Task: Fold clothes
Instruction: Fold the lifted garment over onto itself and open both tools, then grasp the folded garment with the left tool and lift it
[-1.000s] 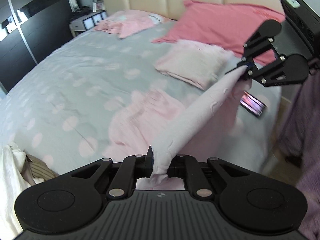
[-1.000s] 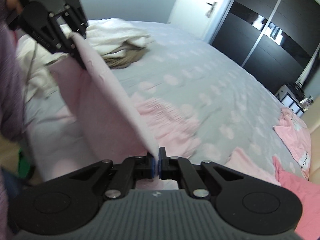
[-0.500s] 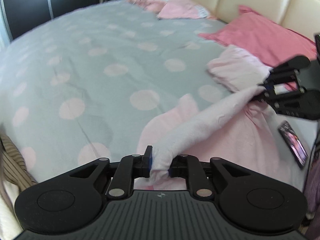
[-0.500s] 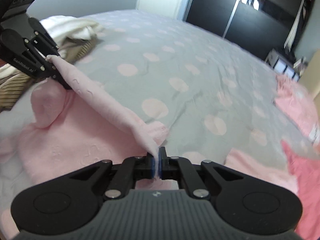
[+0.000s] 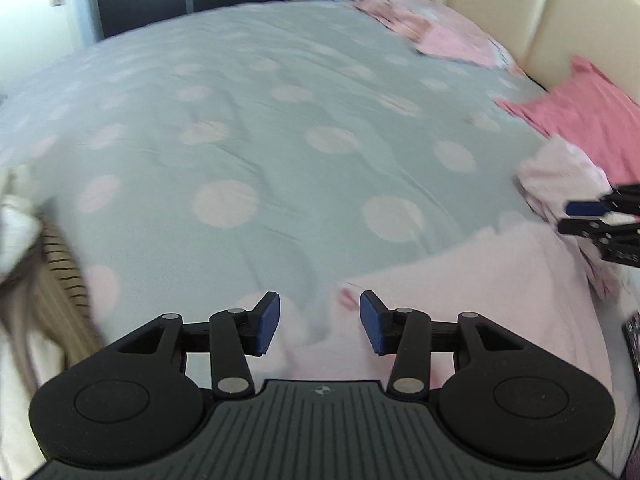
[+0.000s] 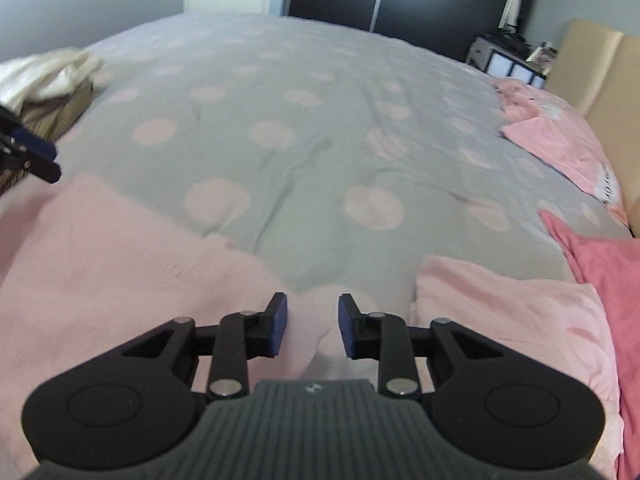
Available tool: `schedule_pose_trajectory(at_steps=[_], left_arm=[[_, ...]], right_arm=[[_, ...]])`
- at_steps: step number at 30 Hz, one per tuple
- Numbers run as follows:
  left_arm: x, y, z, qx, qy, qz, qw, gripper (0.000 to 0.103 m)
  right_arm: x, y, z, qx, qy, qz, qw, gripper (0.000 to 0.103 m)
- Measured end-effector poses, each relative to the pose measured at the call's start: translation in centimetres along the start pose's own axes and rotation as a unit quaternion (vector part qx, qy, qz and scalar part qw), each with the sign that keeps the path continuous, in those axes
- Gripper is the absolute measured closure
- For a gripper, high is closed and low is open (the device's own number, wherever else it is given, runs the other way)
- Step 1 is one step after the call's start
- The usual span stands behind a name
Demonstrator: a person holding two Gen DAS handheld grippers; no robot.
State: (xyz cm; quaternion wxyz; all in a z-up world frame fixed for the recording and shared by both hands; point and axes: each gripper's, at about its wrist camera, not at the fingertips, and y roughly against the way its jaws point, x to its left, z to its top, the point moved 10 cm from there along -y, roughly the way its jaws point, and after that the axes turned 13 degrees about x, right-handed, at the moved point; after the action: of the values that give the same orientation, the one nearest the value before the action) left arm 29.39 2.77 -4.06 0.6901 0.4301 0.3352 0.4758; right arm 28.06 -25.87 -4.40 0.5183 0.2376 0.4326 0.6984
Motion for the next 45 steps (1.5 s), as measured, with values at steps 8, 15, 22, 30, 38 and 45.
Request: schedule_pose_trajectory(at_steps=[8,15,22,30,38,45], left_arm=[[-4.1,2.6,-3.0,-0.065,-0.009,-0.031,0.9974,0.070],[-8.3,-0.7,-3.8,-0.075,-0.035,-0.050,0.9953,0.071],[-7.3,-5.7,-3.9,-0.019,-0.010,-0.037,0.9991,0.062],[-3.5,-4.6,-4.2,-0.020,0.026,-0.010,0.9994,0.056],[0.2,-0.2,-5.5,-0.044,0.135,-0.048,0.9887,0.036],[-1.5,-0.9,-8.5,0.001,0.188,-0.134,0.9729,0.030]], right_arm=[[4.3,2.7,-2.0,-0.022,-0.068,0.105,0.992,0.071],[7.7,0.9,-4.1,-0.011,-0.071,0.119,0.990,0.072],[6.8,-3.7,-5.0,0.045,-0.065,0.097,0.992,0.073],[3.5,-4.4,-5.1,0.071,-0.124,0.093,0.985,0.071],[0.8,-1.6,-6.1,0.059,-0.201,0.120,0.970,0.029],[1.8,-0.9,-7.8,0.080,-0.225,0.146,0.960,0.026]])
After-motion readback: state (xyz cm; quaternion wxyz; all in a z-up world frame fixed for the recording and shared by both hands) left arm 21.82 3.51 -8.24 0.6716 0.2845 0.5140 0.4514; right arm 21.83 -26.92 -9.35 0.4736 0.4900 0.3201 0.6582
